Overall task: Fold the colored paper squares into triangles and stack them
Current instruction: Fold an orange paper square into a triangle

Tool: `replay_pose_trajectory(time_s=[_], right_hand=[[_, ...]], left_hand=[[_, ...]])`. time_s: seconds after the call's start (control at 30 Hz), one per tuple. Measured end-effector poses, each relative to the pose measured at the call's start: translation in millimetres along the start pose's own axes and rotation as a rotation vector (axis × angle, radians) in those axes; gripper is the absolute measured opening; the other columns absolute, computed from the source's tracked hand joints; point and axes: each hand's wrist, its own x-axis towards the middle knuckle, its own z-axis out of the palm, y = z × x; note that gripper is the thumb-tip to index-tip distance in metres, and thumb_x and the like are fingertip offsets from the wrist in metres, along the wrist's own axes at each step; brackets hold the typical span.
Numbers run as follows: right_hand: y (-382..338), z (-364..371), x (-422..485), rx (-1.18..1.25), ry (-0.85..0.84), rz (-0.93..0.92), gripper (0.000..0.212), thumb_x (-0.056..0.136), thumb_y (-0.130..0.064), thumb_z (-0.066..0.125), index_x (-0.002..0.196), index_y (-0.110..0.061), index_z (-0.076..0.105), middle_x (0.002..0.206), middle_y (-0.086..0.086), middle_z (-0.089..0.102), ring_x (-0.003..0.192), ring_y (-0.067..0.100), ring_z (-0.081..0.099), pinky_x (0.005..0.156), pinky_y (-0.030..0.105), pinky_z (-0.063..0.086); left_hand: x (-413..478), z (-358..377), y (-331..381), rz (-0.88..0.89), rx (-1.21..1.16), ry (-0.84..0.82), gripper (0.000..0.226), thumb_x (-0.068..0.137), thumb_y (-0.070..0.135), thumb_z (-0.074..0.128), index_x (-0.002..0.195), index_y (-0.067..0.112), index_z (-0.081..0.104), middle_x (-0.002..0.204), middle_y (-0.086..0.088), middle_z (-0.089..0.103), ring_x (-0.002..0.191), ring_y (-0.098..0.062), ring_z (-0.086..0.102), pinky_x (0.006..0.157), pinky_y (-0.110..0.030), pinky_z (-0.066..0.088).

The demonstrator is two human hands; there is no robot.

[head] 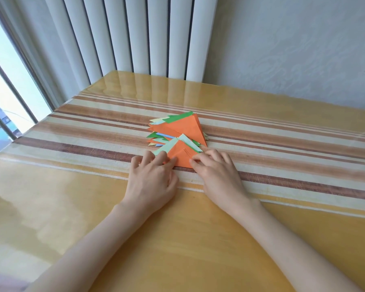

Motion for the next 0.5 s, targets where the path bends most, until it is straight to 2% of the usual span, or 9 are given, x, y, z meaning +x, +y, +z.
replay_pose_trajectory(time_s=[0.17, 0.2, 0.23, 0.33, 0.4, 0.5], right_hand=[[1, -11, -3, -0.048, -0.001, 0.040, 0.029, 0.066, 0.001, 0.057, 0.084, -0.011, 0.077, 0.100, 0.004, 0.070, 0.095, 0.028, 0.056, 0.079, 0.034, 0.029], [0, -13, 1, -0.045, 0.005, 0.075, 0.033, 0.068, 0.000, 0.051, 0.084, -0.012, 0.077, 0.100, 0.004, 0.069, 0.094, 0.028, 0.054, 0.079, 0.035, 0.031], [-1, -13, 7, -0.025, 0.001, 0.099, 0.040, 0.069, 0.000, 0.046, 0.092, -0.014, 0.076, 0.102, 0.005, 0.067, 0.094, 0.028, 0.053, 0.079, 0.036, 0.033], [-5, -9, 22, 0.017, -0.112, 0.098, 0.056, 0.077, 0.003, 0.052, 0.127, -0.020, 0.062, 0.112, 0.007, 0.057, 0.103, 0.031, 0.047, 0.086, 0.040, 0.035], [-6, -5, 20, 0.024, -0.145, 0.090, 0.058, 0.077, 0.003, 0.053, 0.129, -0.021, 0.061, 0.111, 0.007, 0.056, 0.103, 0.030, 0.046, 0.085, 0.039, 0.035], [0, -3, -1, 0.031, -0.048, 0.109, 0.054, 0.067, 0.004, 0.061, 0.115, -0.020, 0.071, 0.101, 0.005, 0.060, 0.094, 0.027, 0.044, 0.075, 0.038, 0.043]], left_hand=[[-1, 2, 1, -0.005, 0.031, -0.025, 0.047, 0.086, 0.039, 0.035, 0.108, 0.021, 0.072, 0.092, 0.004, 0.062, 0.082, -0.027, 0.055, 0.074, -0.041, 0.043], [-2, 2, 2, -0.007, 0.037, -0.024, 0.047, 0.087, 0.039, 0.034, 0.109, 0.021, 0.072, 0.093, 0.004, 0.062, 0.082, -0.026, 0.055, 0.075, -0.041, 0.044], [-2, 2, 2, -0.010, 0.041, -0.026, 0.048, 0.086, 0.039, 0.034, 0.110, 0.021, 0.071, 0.093, 0.004, 0.061, 0.082, -0.026, 0.055, 0.075, -0.041, 0.044], [-3, 2, 3, -0.017, 0.040, -0.028, 0.048, 0.086, 0.039, 0.033, 0.109, 0.020, 0.071, 0.092, 0.003, 0.061, 0.082, -0.026, 0.055, 0.075, -0.042, 0.045], [-2, 2, 4, -0.026, 0.045, -0.031, 0.047, 0.086, 0.039, 0.033, 0.109, 0.020, 0.070, 0.091, 0.002, 0.060, 0.082, -0.026, 0.055, 0.076, -0.043, 0.045], [-3, 3, 3, -0.029, 0.046, -0.018, 0.048, 0.086, 0.040, 0.033, 0.109, 0.020, 0.071, 0.091, 0.002, 0.060, 0.082, -0.026, 0.056, 0.077, -0.044, 0.046]])
